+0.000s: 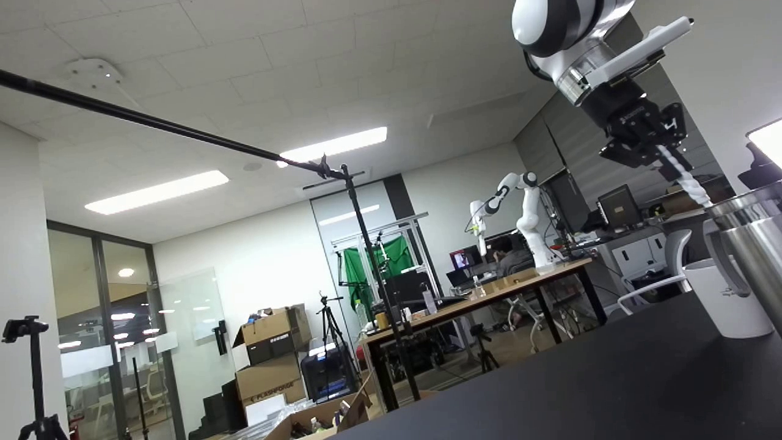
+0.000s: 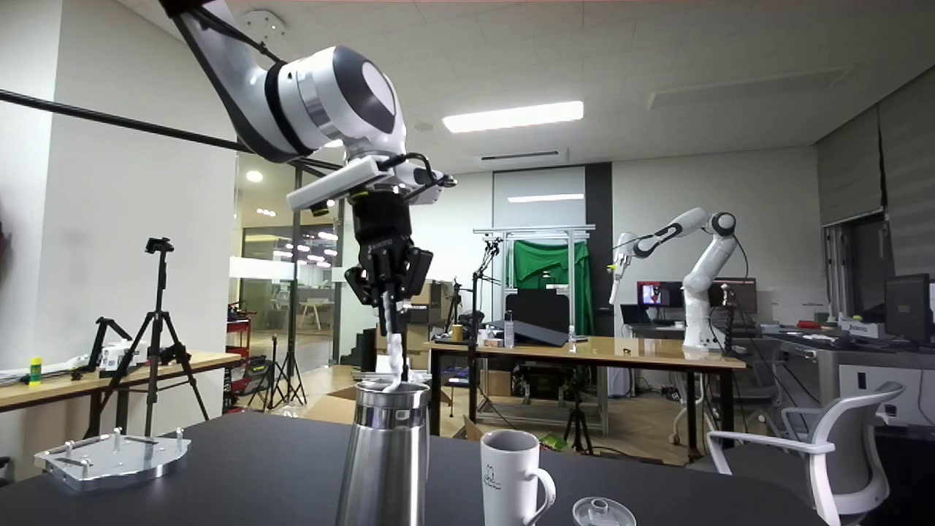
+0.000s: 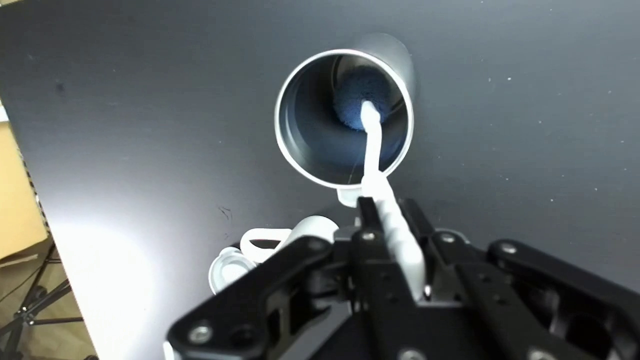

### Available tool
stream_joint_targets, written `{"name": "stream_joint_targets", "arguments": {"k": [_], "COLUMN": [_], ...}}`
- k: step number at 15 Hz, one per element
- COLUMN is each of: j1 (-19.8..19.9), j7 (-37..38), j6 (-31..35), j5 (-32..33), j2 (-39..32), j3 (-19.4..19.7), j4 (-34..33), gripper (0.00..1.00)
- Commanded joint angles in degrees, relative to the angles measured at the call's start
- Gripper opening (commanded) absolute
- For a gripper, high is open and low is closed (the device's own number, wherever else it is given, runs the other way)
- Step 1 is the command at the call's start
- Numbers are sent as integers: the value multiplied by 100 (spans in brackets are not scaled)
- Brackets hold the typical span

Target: Move the brush inside the flask up and down

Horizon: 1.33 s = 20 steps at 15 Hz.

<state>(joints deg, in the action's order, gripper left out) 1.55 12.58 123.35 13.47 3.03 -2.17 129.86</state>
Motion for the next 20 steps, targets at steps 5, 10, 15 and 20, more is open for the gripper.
{"name": "stream_joint_targets", "arguments": {"k": [5,10,15,20], "j1": [-335,-313,-156,78], "j7": [106,22,-182,-245], "j6": [-130,-136,-23,37], "j5": [-38,-99,-483,-580], "j2": [609,1241,1417,1360], "j3": [-188,-211,10,211], "j4": [56,171,217,269], "gripper": [4,4,4,4]}}
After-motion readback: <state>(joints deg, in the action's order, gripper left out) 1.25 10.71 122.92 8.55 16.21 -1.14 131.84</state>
